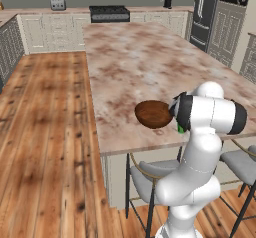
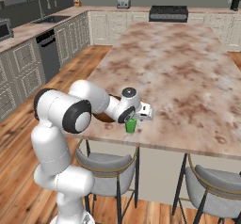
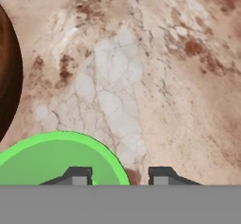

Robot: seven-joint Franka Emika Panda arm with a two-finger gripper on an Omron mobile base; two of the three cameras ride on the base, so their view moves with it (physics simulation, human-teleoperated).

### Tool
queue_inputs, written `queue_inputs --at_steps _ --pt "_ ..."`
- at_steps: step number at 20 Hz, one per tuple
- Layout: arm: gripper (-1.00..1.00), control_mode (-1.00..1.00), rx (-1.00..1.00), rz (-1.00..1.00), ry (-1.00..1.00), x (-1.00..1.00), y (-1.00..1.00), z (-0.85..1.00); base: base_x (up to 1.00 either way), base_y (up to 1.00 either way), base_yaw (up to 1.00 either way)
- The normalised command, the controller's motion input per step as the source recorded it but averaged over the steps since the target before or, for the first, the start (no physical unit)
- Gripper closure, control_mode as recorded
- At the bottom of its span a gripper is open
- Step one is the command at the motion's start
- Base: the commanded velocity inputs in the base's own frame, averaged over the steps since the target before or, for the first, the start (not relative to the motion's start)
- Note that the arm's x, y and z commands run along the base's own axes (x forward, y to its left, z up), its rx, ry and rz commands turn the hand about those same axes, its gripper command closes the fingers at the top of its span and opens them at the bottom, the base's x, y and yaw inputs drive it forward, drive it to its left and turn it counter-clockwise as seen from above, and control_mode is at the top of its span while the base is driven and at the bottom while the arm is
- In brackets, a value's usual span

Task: Place the cup inside the bowl on the dining table and move the bowl to any counter.

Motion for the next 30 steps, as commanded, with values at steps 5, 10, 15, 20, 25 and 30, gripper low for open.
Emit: queue_inputs --at_steps 5,10,15,20,25,30 --pt "1.00 -1.00 0.00 0.00 0.00 0.00 0.00 0.00 0.00 0.00 0.00" --pt "1.00 -1.00 0.00 0.00 0.00 0.06 0.00 0.05 0.00 0.00 0.00" --pt "1.00 -1.00 0.00 0.00 0.00 0.19 -0.03 0.31 0.00 0.00 0.00" --pt "1.00 -1.00 0.01 0.00 0.00 0.17 -0.03 0.31 0.00 0.00 0.00" --pt "1.00 -1.00 0.06 0.00 0.02 0.13 -0.03 0.51 0.00 0.00 0.00" --pt "1.00 -1.00 0.07 0.00 0.03 0.10 -0.11 0.63 0.00 0.00 0.00"
